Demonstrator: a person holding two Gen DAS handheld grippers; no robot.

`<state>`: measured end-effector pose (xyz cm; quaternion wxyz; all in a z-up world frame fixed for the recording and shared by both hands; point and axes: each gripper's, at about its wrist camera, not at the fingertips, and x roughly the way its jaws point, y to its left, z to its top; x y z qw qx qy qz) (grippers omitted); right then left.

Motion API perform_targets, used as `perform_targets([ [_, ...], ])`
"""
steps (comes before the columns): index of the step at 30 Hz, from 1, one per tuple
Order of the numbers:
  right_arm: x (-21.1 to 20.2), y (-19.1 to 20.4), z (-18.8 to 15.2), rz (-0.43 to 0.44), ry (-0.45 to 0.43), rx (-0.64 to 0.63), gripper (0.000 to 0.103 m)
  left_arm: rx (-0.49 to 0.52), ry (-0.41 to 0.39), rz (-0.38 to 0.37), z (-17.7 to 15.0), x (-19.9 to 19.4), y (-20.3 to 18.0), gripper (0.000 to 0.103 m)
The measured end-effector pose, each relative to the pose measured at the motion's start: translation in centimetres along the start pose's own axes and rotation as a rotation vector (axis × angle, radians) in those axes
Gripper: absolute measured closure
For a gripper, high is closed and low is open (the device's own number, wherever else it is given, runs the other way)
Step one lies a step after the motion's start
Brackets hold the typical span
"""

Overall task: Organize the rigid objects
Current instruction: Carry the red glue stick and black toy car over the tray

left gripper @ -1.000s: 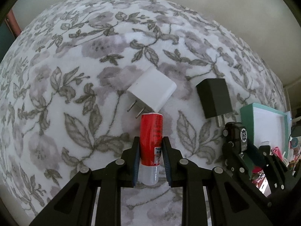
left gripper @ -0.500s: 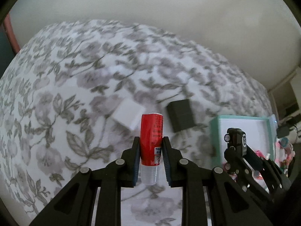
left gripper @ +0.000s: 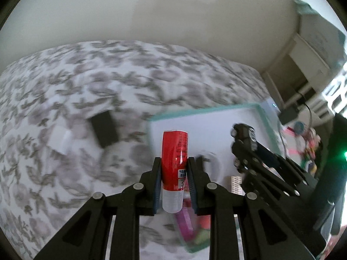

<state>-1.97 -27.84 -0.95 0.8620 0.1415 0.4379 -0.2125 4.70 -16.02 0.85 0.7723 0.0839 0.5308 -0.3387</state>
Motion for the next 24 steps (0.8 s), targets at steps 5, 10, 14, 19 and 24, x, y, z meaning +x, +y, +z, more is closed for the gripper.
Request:
perform_targets([
  [5, -0.3, -3.1, -0.4, -0.048, 0.005, 0.061, 0.068, 0.04, 0.039, -0.063, -0.8, 1.3, -3.2, 0.08],
  [10, -0.5, -6.0, -0.8, -0.066, 0.017, 0.147, 0.068, 0.08, 0.066, -0.077, -1.3, 2.4, -5.4, 0.08],
  [14, 0.1, -6.7, -1.2, -0.067, 0.044, 0.175, 0.067, 0.073, 0.105, -0.09, -1.6, 3.6, -5.6, 0.079],
  [19, 0.7, -6.6, -1.5, -0.067, 0.068, 0.167, 0.068, 0.053, 0.142, -0.087, -1.9, 5.0, -5.1, 0.08],
  [24, 1.1, -6.6, -1.6, -0.068, 0.079, 0.161, 0.068, 0.047, 0.17, -0.085, -2.4, 5.7, -4.8, 0.08],
])
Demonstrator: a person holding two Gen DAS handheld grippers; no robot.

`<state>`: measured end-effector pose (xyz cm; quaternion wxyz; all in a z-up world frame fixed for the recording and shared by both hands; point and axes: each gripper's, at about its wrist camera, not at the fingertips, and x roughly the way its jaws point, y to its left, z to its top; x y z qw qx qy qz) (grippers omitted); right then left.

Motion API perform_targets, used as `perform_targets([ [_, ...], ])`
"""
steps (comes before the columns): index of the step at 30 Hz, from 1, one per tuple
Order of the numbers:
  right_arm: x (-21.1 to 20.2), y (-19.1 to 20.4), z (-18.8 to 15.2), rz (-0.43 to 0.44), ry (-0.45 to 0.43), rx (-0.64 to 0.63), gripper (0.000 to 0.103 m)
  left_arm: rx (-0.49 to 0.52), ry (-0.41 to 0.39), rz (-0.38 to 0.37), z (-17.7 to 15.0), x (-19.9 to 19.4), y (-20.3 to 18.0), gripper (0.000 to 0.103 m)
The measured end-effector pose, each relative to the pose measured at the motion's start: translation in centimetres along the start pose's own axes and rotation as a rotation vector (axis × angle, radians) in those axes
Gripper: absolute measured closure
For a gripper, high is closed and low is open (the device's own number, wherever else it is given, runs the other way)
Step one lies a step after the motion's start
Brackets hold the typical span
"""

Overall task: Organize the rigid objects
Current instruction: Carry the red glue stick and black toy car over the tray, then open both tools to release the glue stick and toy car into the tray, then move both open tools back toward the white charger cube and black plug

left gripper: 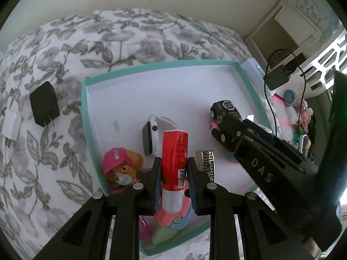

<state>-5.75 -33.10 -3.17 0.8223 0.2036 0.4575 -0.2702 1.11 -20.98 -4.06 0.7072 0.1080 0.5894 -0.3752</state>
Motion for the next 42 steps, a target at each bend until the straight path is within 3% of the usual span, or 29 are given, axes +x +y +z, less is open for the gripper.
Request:
perform_targets([
  [4, -0.2, 0.0, 0.1, 0.0, -0.007, 0.0, 0.068, 0.002, -0.006, -0.002, 0.2, -0.2, 0.0, 0.079],
  [7, -0.6, 0.2, 0.3, -0.004, -0.026, -0.009, 0.068, 0.0, -0.016, -0.004, 0.3, -0.6, 0.1, 0.069],
  [16, -1.3, 1.0, 0.4, 0.007, -0.055, -0.03, 0.068, -0.069, -0.055, 0.017, 0.8, -2.3, 2.8, 0.069],
  [18, -1.2, 1.5, 0.3, 0.009, -0.059, -0.044, 0.067, -0.096, -0.07, 0.047, 0.9, -2.7, 3.9, 0.063],
  [21, -1.2, 2.4, 0.3, 0.002, -0.063, -0.078, 0.066, -0.155, -0.095, 0.109, 1.1, -3.4, 6.3, 0.045],
  [23, -1.1, 2.9, 0.2, 0.003, -0.066, -0.091, 0.053, -0.203, -0.099, 0.156, 1.1, -3.7, 8.2, 0.04],
  [27, -0.9, 3.9, 0.0, 0.023, -0.064, -0.117, 0.038, -0.28, -0.109, 0.242, 0.7, -4.0, 11.3, 0.029],
  [29, -0.8, 4.5, -0.3, 0.024, -0.067, -0.141, 0.02, -0.317, -0.12, 0.277, 0.6, -4.2, 12.9, 0.022],
  [31, -0.7, 5.2, -0.5, 0.017, -0.071, -0.172, 0.01, -0.344, -0.139, 0.305, 0.4, -4.6, 14.3, 0.018],
  [34, -0.6, 6.0, -0.7, 0.019, -0.075, -0.206, 0.008, -0.377, -0.173, 0.34, 0.3, -5.2, 16.0, 0.01],
  [37, -0.6, 6.7, -1.0, 0.021, -0.082, -0.227, 0.001, -0.407, -0.192, 0.362, 0.2, -5.7, 17.7, 0.009],
  [42, -0.5, 7.9, -1.3, 0.035, -0.096, -0.271, 0.0, -0.46, -0.22, 0.391, -0.4, -6.8, 20.7, 0.009],
])
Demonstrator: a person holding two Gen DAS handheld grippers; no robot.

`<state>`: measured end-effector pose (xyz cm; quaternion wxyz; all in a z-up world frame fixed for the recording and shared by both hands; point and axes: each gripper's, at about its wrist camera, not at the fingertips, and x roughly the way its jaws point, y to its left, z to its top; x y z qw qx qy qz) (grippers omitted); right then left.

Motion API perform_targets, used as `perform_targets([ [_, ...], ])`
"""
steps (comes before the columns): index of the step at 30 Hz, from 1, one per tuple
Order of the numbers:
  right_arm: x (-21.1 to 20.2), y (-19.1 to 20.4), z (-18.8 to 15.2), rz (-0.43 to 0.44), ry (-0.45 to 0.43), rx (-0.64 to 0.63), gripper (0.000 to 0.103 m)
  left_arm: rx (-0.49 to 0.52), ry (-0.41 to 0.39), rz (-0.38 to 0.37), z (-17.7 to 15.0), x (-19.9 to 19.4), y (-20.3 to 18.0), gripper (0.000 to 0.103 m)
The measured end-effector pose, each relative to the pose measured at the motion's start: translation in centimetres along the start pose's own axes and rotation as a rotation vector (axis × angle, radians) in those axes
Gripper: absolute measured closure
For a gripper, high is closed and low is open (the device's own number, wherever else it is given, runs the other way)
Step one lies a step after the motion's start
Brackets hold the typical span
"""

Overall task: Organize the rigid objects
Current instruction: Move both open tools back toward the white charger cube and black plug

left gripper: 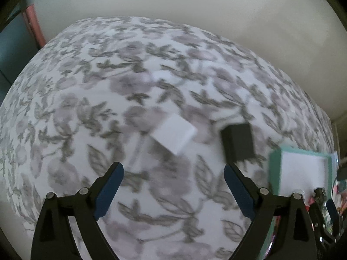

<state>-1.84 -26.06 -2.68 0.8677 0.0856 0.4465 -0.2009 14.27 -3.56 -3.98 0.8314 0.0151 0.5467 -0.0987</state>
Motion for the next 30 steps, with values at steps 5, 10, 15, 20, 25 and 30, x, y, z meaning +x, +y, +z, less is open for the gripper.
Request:
perform_targets([
  [5, 0.2, 1.9, 0.0, 0.003, -0.007, -0.062, 0.0, -0.073, -0.04, 0.027, 1.0, -0.4, 3.8, 0.009],
  [10, 0.4, 4.4, 0.5, 0.06, 0.001, -0.083, 0.0, -0.133, -0.048, 0.025, 1.5, -0.5, 6.3, 0.009],
  [15, 0.5, 7.1, 1.6, 0.131, -0.008, -0.075, 0.0, -0.136, -0.045, 0.029, 1.8, -0.2, 7.1, 0.009],
  [20, 1.4, 10.0, 2.6, 0.173, 0.006, -0.09, 0.0, -0.122, -0.041, -0.008, 2.1, 0.2, 6.7, 0.009],
  [25, 3.2, 12.6, 3.2, 0.19, 0.036, -0.128, 0.006, -0.068, -0.019, -0.074, 2.0, 1.1, 4.8, 0.009],
  [30, 4.8, 14.8, 3.4, 0.19, 0.057, -0.183, 0.015, -0.051, 0.003, -0.13, 2.0, 2.3, 3.4, 0.009],
])
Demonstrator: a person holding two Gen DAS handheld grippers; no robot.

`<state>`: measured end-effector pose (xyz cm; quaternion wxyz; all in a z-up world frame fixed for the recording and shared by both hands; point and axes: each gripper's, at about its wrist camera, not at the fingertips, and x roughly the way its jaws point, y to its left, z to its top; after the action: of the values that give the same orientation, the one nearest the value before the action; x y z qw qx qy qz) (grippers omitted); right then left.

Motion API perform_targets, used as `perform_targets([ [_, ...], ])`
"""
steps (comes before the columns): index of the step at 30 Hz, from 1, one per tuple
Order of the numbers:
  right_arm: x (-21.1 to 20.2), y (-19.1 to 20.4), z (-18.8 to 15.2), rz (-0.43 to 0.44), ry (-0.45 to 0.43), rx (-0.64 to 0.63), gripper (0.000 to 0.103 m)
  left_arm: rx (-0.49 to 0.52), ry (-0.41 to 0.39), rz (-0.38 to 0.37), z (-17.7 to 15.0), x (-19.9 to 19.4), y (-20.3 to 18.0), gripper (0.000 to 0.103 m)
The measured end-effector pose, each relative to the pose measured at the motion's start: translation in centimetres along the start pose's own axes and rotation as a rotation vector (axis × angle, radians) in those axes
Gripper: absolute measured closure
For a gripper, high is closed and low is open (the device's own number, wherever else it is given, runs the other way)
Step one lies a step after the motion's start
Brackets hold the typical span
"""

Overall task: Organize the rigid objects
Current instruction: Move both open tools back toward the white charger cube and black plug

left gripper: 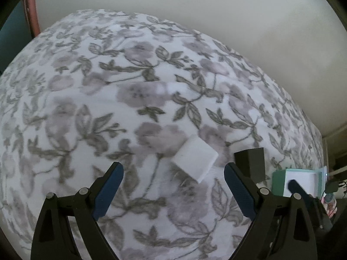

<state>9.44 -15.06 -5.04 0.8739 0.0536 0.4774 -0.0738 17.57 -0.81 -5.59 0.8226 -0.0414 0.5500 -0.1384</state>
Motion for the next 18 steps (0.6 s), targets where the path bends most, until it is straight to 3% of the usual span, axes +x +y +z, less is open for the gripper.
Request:
perform_targets([
  [7, 2.3, 0.9, 0.5, 0.018, 0.034, -0.035, 0.026, -0.026, 0.032, -0.028, 0.4, 2.0, 0.6, 0.009],
  [13, 4.2, 1.2, 0.9, 0.017, 0.056, -0.042, 0.034, 0.032, 0.049, -0.037, 0.5, 2.8, -0.5, 0.01],
  [15, 4.7, 1.2, 1.0, 0.016, 0.062, -0.039, 0.037, 0.056, 0.054, -0.031, 0.5, 3.1, -1.0, 0.013],
  [17, 5.0, 1.2, 1.1, 0.022, 0.066, -0.039, 0.037, 0.067, 0.068, -0.023, 0.4, 3.4, -1.2, 0.028],
  [18, 5.1, 1.2, 1.1, 0.023, 0.066, -0.04, 0.037, 0.07, 0.075, -0.019, 0.4, 3.6, -1.2, 0.029],
])
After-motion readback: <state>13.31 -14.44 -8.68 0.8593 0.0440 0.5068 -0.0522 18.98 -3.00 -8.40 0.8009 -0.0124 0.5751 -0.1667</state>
